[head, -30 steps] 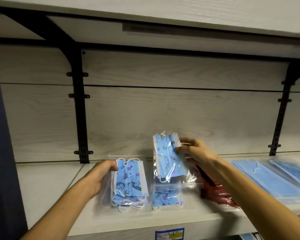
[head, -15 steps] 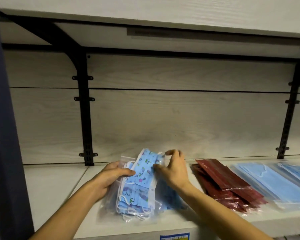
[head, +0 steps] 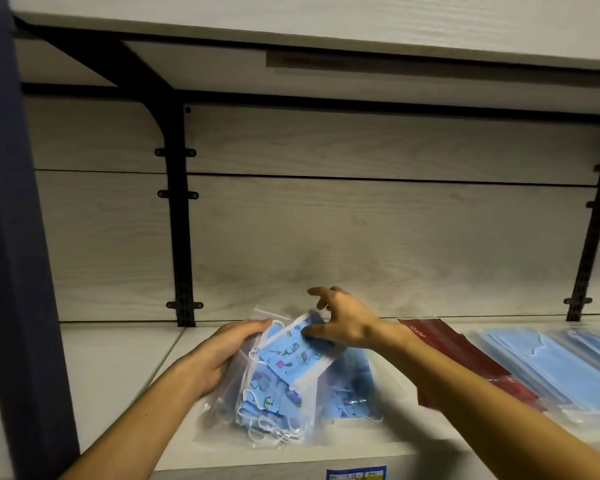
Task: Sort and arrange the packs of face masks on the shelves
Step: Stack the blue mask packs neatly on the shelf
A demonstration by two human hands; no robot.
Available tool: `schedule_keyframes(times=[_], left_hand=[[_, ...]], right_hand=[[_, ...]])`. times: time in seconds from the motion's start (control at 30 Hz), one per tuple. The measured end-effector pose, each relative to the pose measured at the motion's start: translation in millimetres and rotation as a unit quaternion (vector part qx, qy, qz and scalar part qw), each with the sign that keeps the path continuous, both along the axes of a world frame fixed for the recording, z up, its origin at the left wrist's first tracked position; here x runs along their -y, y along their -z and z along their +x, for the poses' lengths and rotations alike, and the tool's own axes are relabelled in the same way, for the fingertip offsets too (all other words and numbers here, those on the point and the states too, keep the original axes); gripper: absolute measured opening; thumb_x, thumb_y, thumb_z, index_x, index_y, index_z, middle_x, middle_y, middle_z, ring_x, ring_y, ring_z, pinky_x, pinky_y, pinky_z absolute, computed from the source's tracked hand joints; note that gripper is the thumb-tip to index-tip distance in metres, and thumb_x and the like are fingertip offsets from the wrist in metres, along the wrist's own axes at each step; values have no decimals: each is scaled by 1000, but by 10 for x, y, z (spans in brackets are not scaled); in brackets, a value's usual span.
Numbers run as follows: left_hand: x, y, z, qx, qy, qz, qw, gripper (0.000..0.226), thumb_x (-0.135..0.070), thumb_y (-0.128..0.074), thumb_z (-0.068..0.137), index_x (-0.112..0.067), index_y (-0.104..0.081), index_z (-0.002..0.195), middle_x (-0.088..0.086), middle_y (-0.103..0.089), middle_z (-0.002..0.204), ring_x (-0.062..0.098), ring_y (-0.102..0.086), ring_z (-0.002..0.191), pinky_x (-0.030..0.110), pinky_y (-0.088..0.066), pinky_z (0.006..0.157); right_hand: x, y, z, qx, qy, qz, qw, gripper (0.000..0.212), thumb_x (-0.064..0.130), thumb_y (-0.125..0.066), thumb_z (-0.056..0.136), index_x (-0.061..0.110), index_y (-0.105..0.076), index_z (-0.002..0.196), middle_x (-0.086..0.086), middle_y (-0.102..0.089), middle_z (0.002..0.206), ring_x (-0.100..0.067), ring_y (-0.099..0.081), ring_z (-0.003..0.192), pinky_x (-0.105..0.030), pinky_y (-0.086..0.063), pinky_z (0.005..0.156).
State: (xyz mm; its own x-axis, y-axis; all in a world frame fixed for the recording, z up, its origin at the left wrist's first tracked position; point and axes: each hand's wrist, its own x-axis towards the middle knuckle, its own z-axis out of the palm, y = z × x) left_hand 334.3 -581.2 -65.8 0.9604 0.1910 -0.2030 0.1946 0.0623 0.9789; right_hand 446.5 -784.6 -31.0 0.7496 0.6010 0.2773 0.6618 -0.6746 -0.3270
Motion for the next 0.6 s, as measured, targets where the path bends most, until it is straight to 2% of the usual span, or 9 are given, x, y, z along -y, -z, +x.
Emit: schedule_keyframes(times=[0.03,0.1,0.2,0.27,0.33,0.4,0.47,0.6], left_hand=[[-10,6,3,-13,-1,-9,1000,33,-37,-72,87,-8,-76,103,20,-75,102,34,-70,85,45,-55,91],[-18,27,29,-26,-9,-13,1000,27,-35,-68,90,-11,-78,94,18,-75,95,33,-70,81,46,-54,92],[-18,42,66,-26,-31,-8,999,21,-27,-62,94,-10,-75,89,16,-75,83,30,-70,66,37,-56,71],[-13,27,67,-40,-36,-9,999,27,-29,-60,95,-9,-76,87,15,-75,79,29,-69,62,32,-55,64],[-21,25,71,-51,-46,-13,998,31,-31,-58,95,-8,-74,82,15,-74,75,28,-69,58,30,-54,60],[-41,26,76,-50,-65,-29,996,33,-33,-57,94,-8,-73,80,15,-73,75,29,-68,60,31,-53,62],[-79,38,98,-42,-98,-49,993,35,-39,-55,94,-9,-72,85,16,-73,81,30,-66,70,35,-51,72],[-94,65,150,-42,-151,-58,986,48,-47,-43,100,-10,-71,91,20,-73,90,34,-68,79,40,-52,78]], right_hand=[[24,21,7,23,8,0,1000,68,42,-76,82,26,-49,143,2,-59,116,-16,-58,99,-34,-51,93],[90,72,26,43,14,-3,999,58,41,-75,83,28,-57,137,6,-56,106,-15,-58,91,-33,-52,89],[207,114,15,41,-4,-22,999,45,40,-72,86,28,-65,129,6,-56,104,-11,-54,84,-27,-48,82],[284,116,-30,43,-19,-51,998,30,42,-72,87,26,-74,112,8,-60,97,-11,-55,83,-27,-46,75],[367,129,-53,36,-12,-52,998,24,43,-73,87,22,-76,99,8,-64,92,-13,-58,82,-28,-45,69],[454,142,-53,20,17,-22,999,21,42,-71,87,22,-77,91,7,-71,89,-13,-62,80,-30,-49,69],[529,156,-55,5,68,13,998,18,41,-71,85,23,-76,83,7,-74,85,-14,-65,78,-33,-53,69],[617,255,-87,-47,167,81,982,22,37,-74,77,16,-75,71,1,-73,70,-16,-66,67,-34,-51,59]])
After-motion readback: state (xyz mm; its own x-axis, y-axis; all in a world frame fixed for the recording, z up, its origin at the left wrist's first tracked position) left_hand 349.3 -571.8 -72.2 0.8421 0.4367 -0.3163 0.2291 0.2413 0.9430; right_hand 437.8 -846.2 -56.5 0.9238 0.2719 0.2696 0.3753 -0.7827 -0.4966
